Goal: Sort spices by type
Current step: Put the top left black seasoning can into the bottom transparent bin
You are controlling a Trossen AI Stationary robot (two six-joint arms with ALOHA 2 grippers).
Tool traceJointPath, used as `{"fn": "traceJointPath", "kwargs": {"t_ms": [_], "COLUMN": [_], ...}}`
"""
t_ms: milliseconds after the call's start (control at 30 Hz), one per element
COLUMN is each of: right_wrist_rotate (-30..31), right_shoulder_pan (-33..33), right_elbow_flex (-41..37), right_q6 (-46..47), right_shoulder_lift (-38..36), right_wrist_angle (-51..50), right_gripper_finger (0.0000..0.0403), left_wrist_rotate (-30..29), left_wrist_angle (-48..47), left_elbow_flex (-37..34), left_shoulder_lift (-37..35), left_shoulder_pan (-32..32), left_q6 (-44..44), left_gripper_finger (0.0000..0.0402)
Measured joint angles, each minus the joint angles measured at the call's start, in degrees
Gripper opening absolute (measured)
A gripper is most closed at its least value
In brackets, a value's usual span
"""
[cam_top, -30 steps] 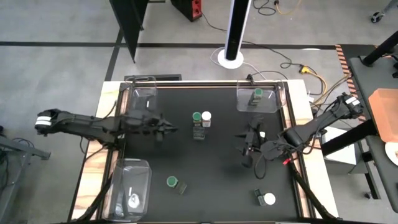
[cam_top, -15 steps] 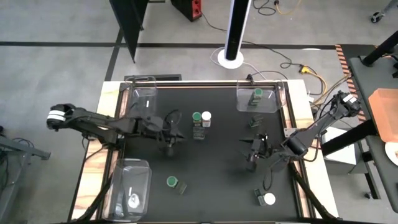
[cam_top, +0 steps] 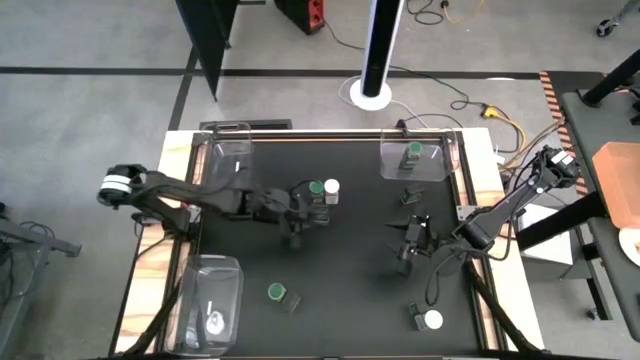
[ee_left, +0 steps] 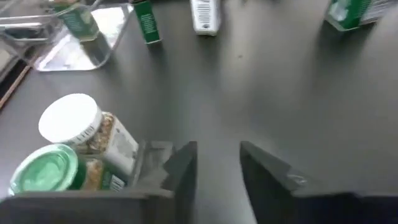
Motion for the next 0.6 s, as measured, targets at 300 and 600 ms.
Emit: {"fn": "traceJointPath", "kwargs": {"t_ms": [300, 600], "right_wrist_rotate": [-0.45, -0.50], "right_shoulder_pan": [0.00, 0.01], "right_elbow_flex": [-0.28, -0.37], "right_q6": [0.19, 0.22], "right_shoulder_lift": [0.00, 0.00], "right_wrist_angle": [-0.34, -0.27], "right_gripper_finger": [0.0203, 0.0203], "left_wrist_rotate": [-9.81, -7.63], "left_wrist_angle": [0.09, 1.68], "left_elbow_flex": [0.56, -0.12], "left_shoulder_lift": [3.76, 5.19], "left_shoulder_pan": [0.26, 1.57], "left_q6": [2.36, 3.70], "left_gripper_finger": [0.0282, 0.0289]}}
